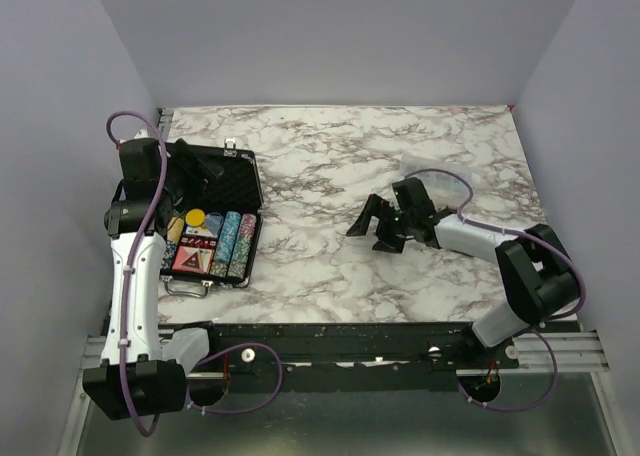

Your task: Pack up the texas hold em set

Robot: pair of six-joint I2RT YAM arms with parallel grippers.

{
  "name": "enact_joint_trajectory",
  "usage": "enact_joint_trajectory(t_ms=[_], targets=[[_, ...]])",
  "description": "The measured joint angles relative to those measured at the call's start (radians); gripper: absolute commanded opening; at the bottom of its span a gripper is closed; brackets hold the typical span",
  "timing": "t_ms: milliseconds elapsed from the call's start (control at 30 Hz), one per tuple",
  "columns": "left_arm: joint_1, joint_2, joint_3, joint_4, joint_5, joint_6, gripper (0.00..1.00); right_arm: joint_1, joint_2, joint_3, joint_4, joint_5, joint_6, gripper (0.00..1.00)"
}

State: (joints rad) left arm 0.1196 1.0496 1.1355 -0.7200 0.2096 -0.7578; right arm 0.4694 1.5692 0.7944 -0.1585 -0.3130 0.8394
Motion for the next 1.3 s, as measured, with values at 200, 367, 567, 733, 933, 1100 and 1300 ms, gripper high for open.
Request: enact_joint_trajectory(t_ms=[200,367,567,733,933,1100,1300], targets=[[-0.062,0.004,0.086,0.042,0.101,0.066,0.93,0.104,0.122,0.049,0.400,-0.055,0.014,1.00],[-0.219,0.034,0.140,0.013,0.123,0.103,0.93,0.276,0.283,0.243,0.674,0.018,-0.124,1.00],[-0.332,-0.006,0.166,-0.030,0.132,0.137,0.94,0.361,0.393,0.391,0.891,0.056,-0.317,0.97],[-0.341,-0.082,0.178,-0.071,0.127,0.169,0.98,0.348,0.501,0.550,0.902,0.085,-0.430,0.93],[-0.346,-0.152,0.294,-0.164,0.035,0.244,0.98,0.343,0.584,0.651,0.897,0.095,-0.497,0.81],[-0.346,-0.227,0.342,-0.202,-0.016,0.295,0.98,0.357,0.615,0.705,0.888,0.091,-0.530,0.70],[-0.346,-0.245,0.331,-0.225,-0.032,0.321,0.98,0.404,0.615,0.756,0.862,0.095,-0.591,0.62]])
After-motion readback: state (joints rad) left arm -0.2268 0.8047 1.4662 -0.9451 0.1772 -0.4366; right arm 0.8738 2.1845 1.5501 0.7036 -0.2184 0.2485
